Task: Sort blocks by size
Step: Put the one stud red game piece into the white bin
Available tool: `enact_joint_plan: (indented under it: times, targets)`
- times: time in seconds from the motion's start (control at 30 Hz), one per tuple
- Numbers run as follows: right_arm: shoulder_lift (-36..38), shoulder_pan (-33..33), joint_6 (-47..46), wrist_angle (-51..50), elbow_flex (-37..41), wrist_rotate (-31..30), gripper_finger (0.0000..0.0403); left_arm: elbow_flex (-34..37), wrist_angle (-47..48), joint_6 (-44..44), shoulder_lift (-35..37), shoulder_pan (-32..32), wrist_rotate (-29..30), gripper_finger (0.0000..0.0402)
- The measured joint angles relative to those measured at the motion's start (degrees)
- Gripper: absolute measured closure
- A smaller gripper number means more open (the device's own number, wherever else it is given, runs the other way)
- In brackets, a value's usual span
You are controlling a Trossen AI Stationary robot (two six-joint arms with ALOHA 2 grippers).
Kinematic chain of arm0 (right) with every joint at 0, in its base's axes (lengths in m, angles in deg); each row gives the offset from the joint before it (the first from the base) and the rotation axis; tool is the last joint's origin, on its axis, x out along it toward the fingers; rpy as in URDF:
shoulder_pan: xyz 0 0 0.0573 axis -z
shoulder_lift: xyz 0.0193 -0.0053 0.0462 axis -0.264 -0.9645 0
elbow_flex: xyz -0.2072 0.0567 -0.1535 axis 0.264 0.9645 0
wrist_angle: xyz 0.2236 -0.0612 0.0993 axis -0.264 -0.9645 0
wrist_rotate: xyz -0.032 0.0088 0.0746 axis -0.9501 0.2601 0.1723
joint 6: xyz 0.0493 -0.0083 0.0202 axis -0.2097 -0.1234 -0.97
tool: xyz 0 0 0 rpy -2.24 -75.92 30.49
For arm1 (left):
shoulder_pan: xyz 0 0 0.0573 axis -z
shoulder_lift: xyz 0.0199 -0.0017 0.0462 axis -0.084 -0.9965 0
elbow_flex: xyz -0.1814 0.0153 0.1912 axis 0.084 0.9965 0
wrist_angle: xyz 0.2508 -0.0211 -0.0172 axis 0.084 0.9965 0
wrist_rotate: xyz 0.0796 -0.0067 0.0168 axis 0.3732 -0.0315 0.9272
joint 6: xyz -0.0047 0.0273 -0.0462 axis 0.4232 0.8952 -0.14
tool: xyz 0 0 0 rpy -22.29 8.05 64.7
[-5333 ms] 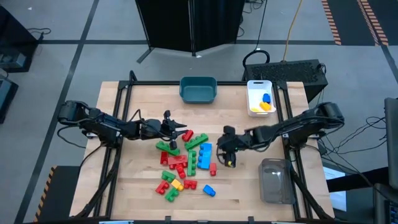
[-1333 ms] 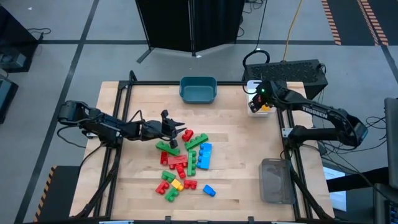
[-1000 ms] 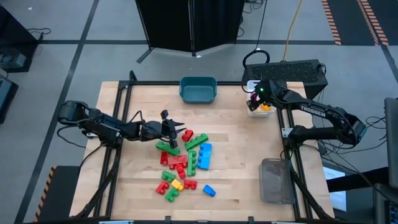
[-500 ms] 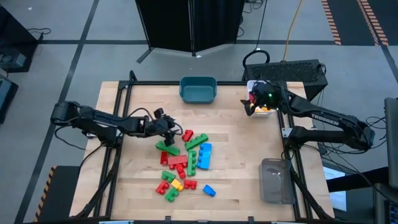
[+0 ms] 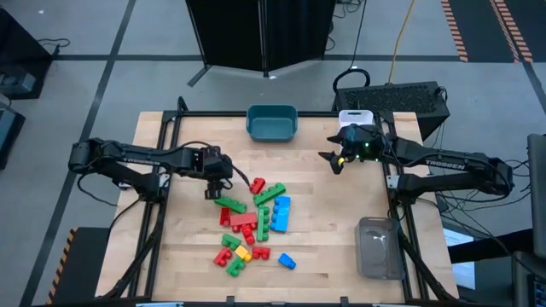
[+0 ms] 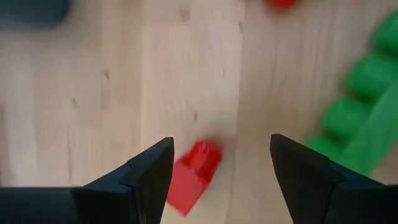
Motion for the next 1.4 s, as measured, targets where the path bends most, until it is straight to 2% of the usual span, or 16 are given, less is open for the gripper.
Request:
enact_joint_plan:
  times: [0.13, 0.4, 0.57, 0.83, 1.07, 1.2, 1.4]
  targets:
    - [-1.0, -2.0, 1.1, 1.0, 0.0, -0.2, 0.0085, 0.0, 3.3, 5.2, -0.1, -1.1, -0.2, 0.0152]
    - [-2.8, -4.3, 1.3, 0.9, 0.0, -0.5, 0.0085, 0.4, 3.4, 13.1, -0.8, -4.6, -0.3, 0.0152]
    - [-3.2, -5.5, 1.1, 0.9, 0.0, -0.5, 0.0085, 3.1, 2.7, 16.5, -2.1, -7.2, -0.3, 0.0152]
    - [-3.2, -6.3, 1.0, 2.0, 0.0, -0.5, 0.0085, 8.5, -6.0, 17.2, -2.3, -10.4, 0.6, 0.0152]
    - [-3.2, -6.3, 1.1, 3.5, 0.0, -0.4, 0.0085, 11.0, -6.2, 19.4, -2.5, -12.2, -0.4, 0.0155]
    - [-3.2, -6.3, 1.0, 3.9, 0.0, -0.3, 0.0085, 11.8, -6.9, 15.6, -2.5, -12.8, -1.8, 0.0176]
    - [-3.6, -6.5, 0.0, 4.0, 0.0, -0.2, 0.0085, 11.9, -8.2, 8.7, -2.5, -14.4, -5.4, 0.0237]
